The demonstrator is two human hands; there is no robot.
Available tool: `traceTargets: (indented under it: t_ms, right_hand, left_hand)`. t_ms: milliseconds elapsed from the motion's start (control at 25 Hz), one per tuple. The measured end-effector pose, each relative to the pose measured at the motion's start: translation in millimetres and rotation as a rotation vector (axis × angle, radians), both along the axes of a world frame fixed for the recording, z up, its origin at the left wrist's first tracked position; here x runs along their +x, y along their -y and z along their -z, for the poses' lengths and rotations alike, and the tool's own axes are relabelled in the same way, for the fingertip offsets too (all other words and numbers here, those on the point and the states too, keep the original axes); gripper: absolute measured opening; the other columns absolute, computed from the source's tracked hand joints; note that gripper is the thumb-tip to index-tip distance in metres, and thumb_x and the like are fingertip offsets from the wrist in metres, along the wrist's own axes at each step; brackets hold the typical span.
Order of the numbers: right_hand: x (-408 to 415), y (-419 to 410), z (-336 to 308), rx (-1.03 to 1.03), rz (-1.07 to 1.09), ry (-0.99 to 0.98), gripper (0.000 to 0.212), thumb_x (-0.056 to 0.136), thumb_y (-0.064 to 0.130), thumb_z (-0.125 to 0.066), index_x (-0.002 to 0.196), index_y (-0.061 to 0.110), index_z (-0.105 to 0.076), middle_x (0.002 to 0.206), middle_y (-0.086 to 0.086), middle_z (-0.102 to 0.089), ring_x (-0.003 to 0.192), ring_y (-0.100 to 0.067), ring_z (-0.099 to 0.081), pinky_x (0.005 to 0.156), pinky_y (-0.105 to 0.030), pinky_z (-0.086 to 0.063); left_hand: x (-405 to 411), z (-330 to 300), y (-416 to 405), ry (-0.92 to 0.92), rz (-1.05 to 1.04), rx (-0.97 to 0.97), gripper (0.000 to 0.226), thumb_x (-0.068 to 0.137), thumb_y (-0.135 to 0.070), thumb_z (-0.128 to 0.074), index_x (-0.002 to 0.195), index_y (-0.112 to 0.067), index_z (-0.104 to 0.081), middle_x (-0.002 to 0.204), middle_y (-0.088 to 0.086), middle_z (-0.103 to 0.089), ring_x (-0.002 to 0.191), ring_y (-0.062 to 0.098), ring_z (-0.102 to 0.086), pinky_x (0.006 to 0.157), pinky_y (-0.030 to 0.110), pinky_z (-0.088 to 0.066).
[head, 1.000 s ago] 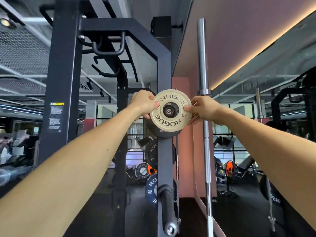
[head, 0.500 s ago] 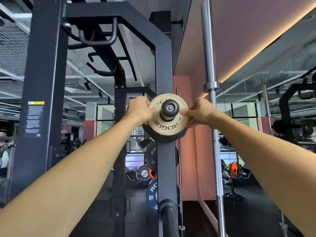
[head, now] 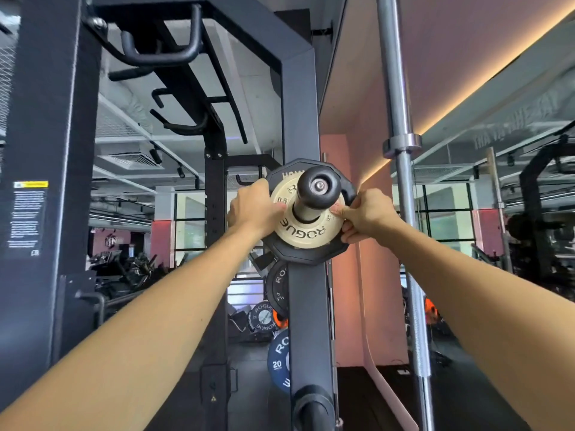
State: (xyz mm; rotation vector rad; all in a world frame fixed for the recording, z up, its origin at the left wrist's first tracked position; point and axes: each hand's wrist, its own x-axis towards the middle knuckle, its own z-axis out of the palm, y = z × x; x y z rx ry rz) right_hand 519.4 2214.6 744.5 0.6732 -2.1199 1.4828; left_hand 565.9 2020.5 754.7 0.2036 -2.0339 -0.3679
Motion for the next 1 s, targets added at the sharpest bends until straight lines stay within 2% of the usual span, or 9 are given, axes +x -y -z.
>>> traceTargets:
  t_ms: [120, 240, 360, 480, 600, 720, 840, 1000]
  right_hand:
    - [7.1, 1.9, 10.7, 0.027, 0.055, -0.046, 0.033, 0.089, 0.027, -0.068, 0.067, 0.007, -0.054, 0.073, -0.022, -0.070, 0.064, -0.036, -0.071, 0.065, -0.047, -0.061]
    - [12.1, -4.0, 25.6, 0.226, 0.123, -0.136, 0.033, 0.089, 0.035, -0.064, 0.070, 0.009, -0.057, 0.078, -0.012, -0.071, 0.075, -0.032, -0.068, 0.078, -0.044, -0.057]
    - [30.4, -8.3, 48.0, 0.408, 0.116, -0.170, 0.029, 0.088, 0.043, -0.062, 0.095, 0.015, -0.058, 0.097, -0.002, -0.065, 0.092, -0.022, -0.058, 0.085, -0.033, -0.048]
    - [52.9, -2.0, 75.9, 0.518, 0.032, -0.122, 0.041, 0.088, 0.046, -0.060, 0.114, 0.014, -0.056, 0.113, -0.005, -0.064, 0.101, -0.022, -0.057, 0.089, -0.031, -0.045]
    - [77.0, 16.0, 111.6, 0.594, -0.087, -0.076, 0.049, 0.088, 0.048, -0.059, 0.125, 0.015, -0.054, 0.129, -0.006, -0.060, 0.115, -0.024, -0.057, 0.100, -0.035, -0.044]
    - [111.0, 46.3, 154.1, 0.631, -0.235, -0.002, 0.051, 0.087, 0.047, -0.062, 0.128, 0.018, -0.052, 0.132, -0.005, -0.058, 0.119, -0.023, -0.055, 0.104, -0.035, -0.042]
    - [148.1, 83.0, 200.5, 0.647, -0.356, 0.056, 0.048, 0.086, 0.045, -0.064, 0.126, 0.020, -0.054, 0.129, -0.002, -0.059, 0.119, -0.022, -0.055, 0.105, -0.037, -0.041]
    - [212.8, 131.6, 261.9, 0.705, -0.523, 0.139, 0.049, 0.087, 0.048, -0.063, 0.128, 0.024, -0.053, 0.138, -0.004, -0.052, 0.127, -0.022, -0.050, 0.109, -0.035, -0.037]
  left_hand:
    - [16.3, 4.8, -3.1, 0.076, 0.044, -0.034, 0.028, 0.083, -0.033, -0.063, 0.091, -0.014, -0.045, 0.094, 0.010, -0.059, 0.089, 0.035, -0.056, 0.068, 0.037, -0.044]
    - [36.9, 17.5, 5.8, 0.175, 0.100, -0.028, 0.033, 0.076, -0.041, -0.071, 0.086, -0.026, -0.043, 0.092, 0.002, -0.061, 0.089, 0.030, -0.060, 0.077, 0.041, -0.051]
    - [64.6, 41.0, 17.5, 0.294, 0.082, -0.030, 0.041, 0.070, -0.058, -0.069, 0.097, -0.034, -0.050, 0.104, -0.001, -0.060, 0.099, 0.027, -0.059, 0.089, 0.044, -0.050]
    - [100.5, 69.7, 28.0, 0.383, 0.073, 0.000, 0.045, 0.077, -0.056, -0.068, 0.111, -0.029, -0.054, 0.109, 0.000, -0.058, 0.103, 0.024, -0.056, 0.091, 0.039, -0.047]
    - [146.9, 105.3, 40.6, 0.451, 0.039, 0.058, 0.044, 0.078, -0.057, -0.067, 0.111, -0.030, -0.055, 0.109, 0.000, -0.057, 0.101, 0.023, -0.055, 0.086, 0.036, -0.045]
    - [202.2, 148.0, 55.8, 0.498, -0.029, 0.119, 0.042, 0.079, -0.056, -0.067, 0.110, -0.029, -0.059, 0.109, -0.003, -0.056, 0.101, 0.020, -0.053, 0.085, 0.033, -0.043]
    - [258.3, 192.9, 74.7, 0.564, -0.101, 0.180, 0.043, 0.078, -0.058, -0.067, 0.110, -0.031, -0.059, 0.111, -0.004, -0.058, 0.102, 0.021, -0.057, 0.091, 0.036, -0.047]
    - [345.2, 253.6, 111.4, 0.670, -0.190, 0.297, 0.042, 0.077, -0.062, -0.065, 0.108, -0.034, -0.058, 0.110, -0.002, -0.062, 0.102, 0.020, -0.057, 0.094, 0.037, -0.047]
